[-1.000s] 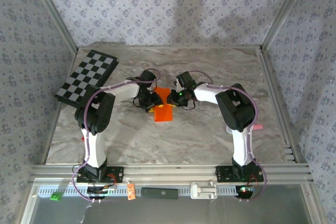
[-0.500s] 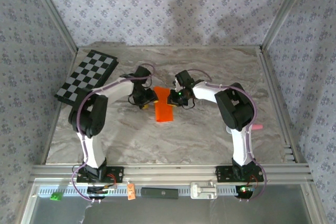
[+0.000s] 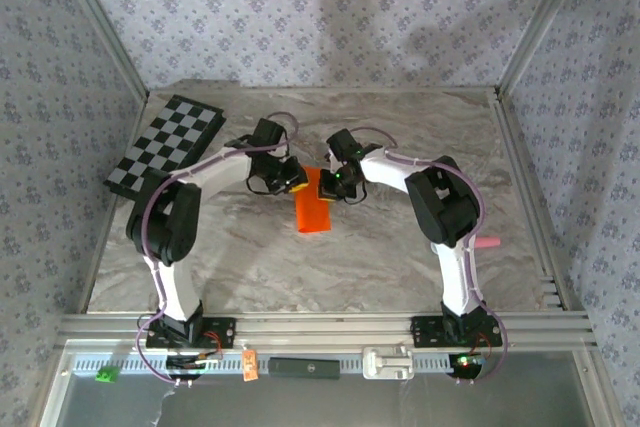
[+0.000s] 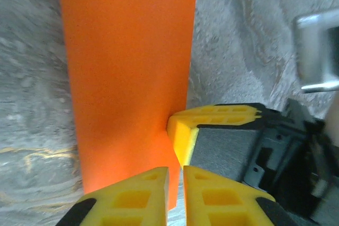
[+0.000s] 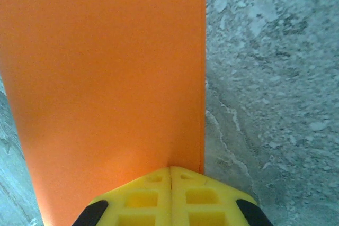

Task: Fold a paper plane with a square sheet of paper (pick it up from the middle)
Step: First fold in half a square sheet of paper at the center of the table.

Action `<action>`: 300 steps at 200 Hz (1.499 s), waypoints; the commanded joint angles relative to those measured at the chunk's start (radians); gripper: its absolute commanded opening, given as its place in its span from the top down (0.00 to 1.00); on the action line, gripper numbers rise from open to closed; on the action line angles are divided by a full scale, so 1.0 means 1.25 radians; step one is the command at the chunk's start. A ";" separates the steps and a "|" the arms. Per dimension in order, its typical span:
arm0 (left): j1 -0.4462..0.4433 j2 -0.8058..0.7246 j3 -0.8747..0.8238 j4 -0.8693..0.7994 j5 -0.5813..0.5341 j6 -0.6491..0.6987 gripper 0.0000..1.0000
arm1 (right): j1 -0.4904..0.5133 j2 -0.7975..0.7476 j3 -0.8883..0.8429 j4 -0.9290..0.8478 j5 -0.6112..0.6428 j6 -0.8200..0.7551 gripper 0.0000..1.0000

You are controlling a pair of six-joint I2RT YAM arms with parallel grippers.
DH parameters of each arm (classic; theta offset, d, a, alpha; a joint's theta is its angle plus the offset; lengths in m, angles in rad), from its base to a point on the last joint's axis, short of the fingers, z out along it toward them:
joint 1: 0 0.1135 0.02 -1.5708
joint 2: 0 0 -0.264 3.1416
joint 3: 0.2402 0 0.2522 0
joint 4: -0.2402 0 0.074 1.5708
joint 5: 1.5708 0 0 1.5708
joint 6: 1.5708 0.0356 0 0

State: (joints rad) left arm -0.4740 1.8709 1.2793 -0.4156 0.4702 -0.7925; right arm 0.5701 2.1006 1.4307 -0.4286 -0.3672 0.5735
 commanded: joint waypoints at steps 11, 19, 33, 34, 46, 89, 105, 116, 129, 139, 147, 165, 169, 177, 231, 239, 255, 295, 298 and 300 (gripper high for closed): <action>-0.011 0.049 0.021 -0.004 0.070 0.023 0.90 | -0.004 0.073 -0.021 -0.125 0.119 -0.017 0.97; -0.012 0.059 0.021 -0.011 0.069 0.026 0.91 | -0.003 0.073 -0.019 -0.127 0.120 -0.016 0.97; -0.012 0.072 0.017 -0.020 0.063 0.034 0.92 | -0.003 0.074 -0.020 -0.130 0.124 -0.013 0.97; -0.012 0.073 0.016 -0.021 0.062 0.035 0.92 | -0.002 0.074 -0.019 -0.130 0.123 -0.012 0.97; -0.011 0.079 0.011 -0.026 0.051 0.041 0.93 | -0.002 0.077 -0.018 -0.133 0.125 -0.011 0.97; -0.003 0.094 -0.008 -0.033 0.020 0.055 0.93 | -0.003 0.088 -0.008 -0.159 0.143 -0.016 0.97; 0.002 0.091 -0.020 -0.037 -0.001 0.067 0.93 | -0.003 0.093 -0.005 -0.167 0.155 -0.019 0.97; 0.009 0.091 -0.031 -0.033 -0.003 0.071 0.94 | -0.002 0.098 0.001 -0.174 0.163 -0.023 0.97; 0.017 0.089 -0.045 -0.027 -0.006 0.073 0.94 | -0.003 0.102 0.007 -0.183 0.171 -0.027 0.97; 0.022 0.087 -0.055 -0.023 -0.006 0.076 0.94 | -0.002 0.104 0.010 -0.189 0.178 -0.029 0.97; 0.026 0.084 -0.064 -0.021 -0.008 0.078 0.94 | -0.003 0.106 0.012 -0.193 0.183 -0.031 0.97; 0.036 0.073 -0.083 -0.016 -0.015 0.087 0.93 | -0.002 0.110 0.015 -0.202 0.193 -0.035 0.97; 0.039 0.071 -0.088 -0.015 -0.018 0.091 0.93 | -0.002 0.111 0.016 -0.204 0.194 -0.037 0.97; 0.043 0.065 -0.102 -0.009 -0.025 0.094 0.93 | -0.003 0.113 0.016 -0.207 0.198 -0.038 0.97; 0.099 -0.012 -0.198 0.010 -0.015 0.123 0.93 | -0.005 0.121 0.025 -0.214 0.203 -0.045 0.97; 0.097 -0.031 -0.194 0.011 0.003 0.128 0.93 | -0.005 0.121 0.025 -0.217 0.203 -0.046 0.97; 0.082 -0.066 -0.179 0.026 0.038 0.121 0.93 | -0.005 0.122 0.024 -0.216 0.203 -0.045 0.97; 0.034 -0.083 -0.134 0.073 0.041 0.085 0.93 | -0.003 0.123 0.022 -0.216 0.203 -0.037 0.97; 0.033 -0.077 -0.132 0.078 0.043 0.084 0.93 | -0.003 0.123 0.022 -0.216 0.202 -0.036 0.97; 0.031 -0.073 -0.130 0.081 0.046 0.082 0.93 | -0.003 0.123 0.021 -0.216 0.203 -0.037 0.97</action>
State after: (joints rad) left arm -0.4061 1.7863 1.0660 -0.3462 0.5091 -0.6708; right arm 0.5835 2.1414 1.5211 -0.5472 -0.3168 0.5369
